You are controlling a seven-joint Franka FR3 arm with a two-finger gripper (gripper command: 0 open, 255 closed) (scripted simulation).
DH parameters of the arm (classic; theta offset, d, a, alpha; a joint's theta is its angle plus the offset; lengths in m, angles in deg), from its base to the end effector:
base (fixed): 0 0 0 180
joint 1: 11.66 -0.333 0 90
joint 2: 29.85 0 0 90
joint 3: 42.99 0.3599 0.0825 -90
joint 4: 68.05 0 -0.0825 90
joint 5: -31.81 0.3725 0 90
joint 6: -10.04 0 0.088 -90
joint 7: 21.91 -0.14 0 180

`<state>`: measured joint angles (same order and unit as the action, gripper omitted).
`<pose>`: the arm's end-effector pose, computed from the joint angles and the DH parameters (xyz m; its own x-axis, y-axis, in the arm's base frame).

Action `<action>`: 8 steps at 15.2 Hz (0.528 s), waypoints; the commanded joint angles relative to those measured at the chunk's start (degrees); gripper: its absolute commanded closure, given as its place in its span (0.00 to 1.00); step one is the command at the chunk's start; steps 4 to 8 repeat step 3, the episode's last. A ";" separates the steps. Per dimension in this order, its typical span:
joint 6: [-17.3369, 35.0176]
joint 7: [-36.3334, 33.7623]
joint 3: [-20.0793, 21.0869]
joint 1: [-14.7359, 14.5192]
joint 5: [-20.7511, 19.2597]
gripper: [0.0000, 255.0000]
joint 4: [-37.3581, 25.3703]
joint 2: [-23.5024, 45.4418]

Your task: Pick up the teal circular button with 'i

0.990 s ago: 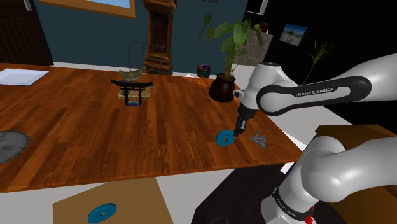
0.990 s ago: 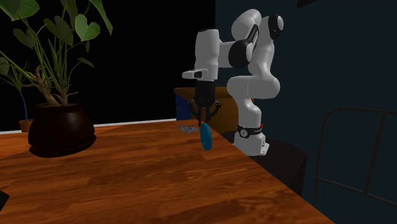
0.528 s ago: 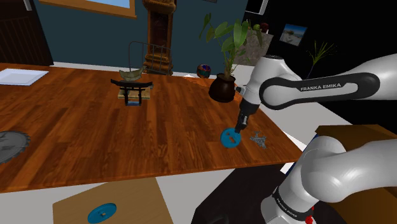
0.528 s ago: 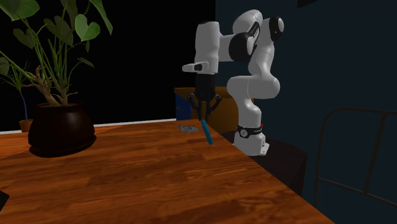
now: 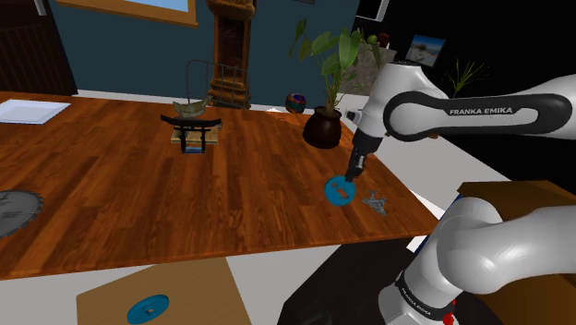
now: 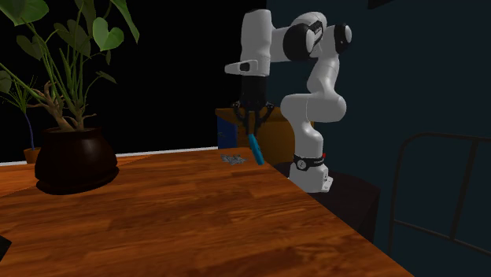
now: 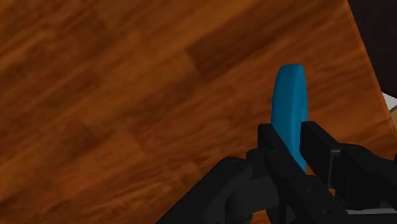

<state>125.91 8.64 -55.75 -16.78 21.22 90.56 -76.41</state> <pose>0.2680 -0.0508 0.4372 0.8566 0.5140 0.0464 0.5126 -0.8578 0.0386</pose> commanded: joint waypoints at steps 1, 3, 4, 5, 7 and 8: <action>-1.88 0.05 0.26 -0.10 0.26 1.00 -1.34 -0.52; -2.02 0.06 0.28 -0.10 0.28 1.00 -1.44 -0.56; -2.02 0.06 0.28 -0.10 0.28 1.00 -1.44 -0.56; -2.02 0.06 0.28 -0.10 0.28 1.00 -1.44 -0.56; -2.02 0.06 0.28 -0.10 0.28 1.00 -1.44 -0.56; -2.02 0.06 0.28 -0.10 0.28 1.00 -1.44 -0.56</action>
